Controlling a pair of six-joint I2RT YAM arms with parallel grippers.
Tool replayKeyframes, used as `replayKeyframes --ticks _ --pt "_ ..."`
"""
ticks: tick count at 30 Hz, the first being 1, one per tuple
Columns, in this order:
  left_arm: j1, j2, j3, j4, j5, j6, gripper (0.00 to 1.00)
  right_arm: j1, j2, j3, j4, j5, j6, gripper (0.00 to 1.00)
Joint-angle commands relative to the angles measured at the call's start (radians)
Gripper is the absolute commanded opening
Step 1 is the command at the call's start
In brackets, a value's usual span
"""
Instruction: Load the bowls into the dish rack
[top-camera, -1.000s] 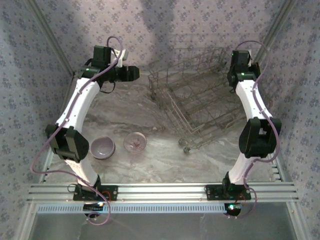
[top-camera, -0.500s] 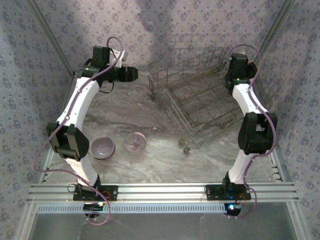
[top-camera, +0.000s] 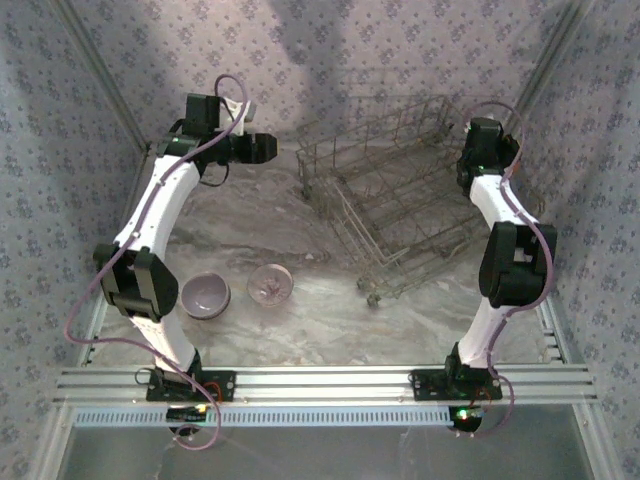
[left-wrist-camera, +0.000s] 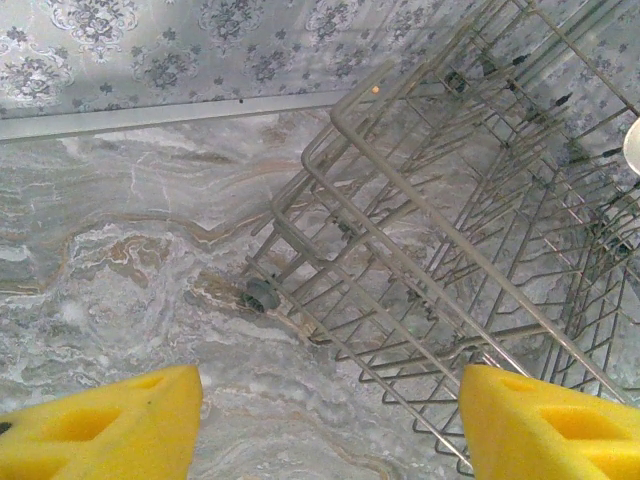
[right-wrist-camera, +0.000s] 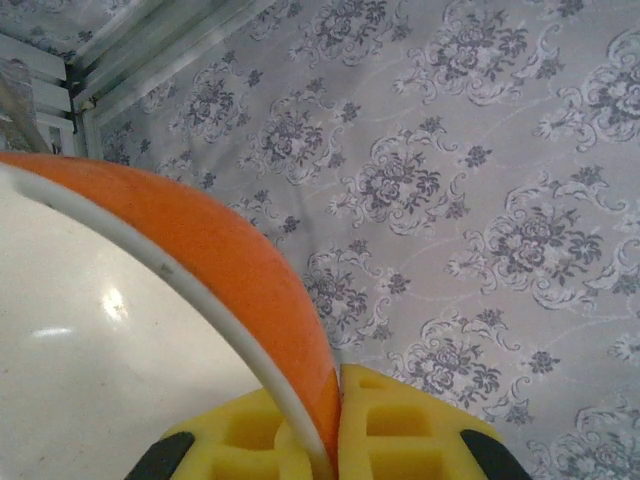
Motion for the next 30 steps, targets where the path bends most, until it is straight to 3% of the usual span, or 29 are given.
replayKeyframes --ticks 1,16,30 --pt "0.008 -0.004 -0.011 0.03 0.023 -0.002 0.69 -0.016 -0.002 -0.01 0.085 -0.006 -0.054 0.0" --pt "0.008 -0.003 -0.02 0.039 0.026 -0.013 0.69 -0.032 -0.053 -0.084 0.112 0.041 -0.061 0.0" --pt "0.008 -0.001 -0.022 0.042 0.039 -0.011 0.69 0.001 -0.073 -0.189 0.286 0.107 -0.14 0.0"
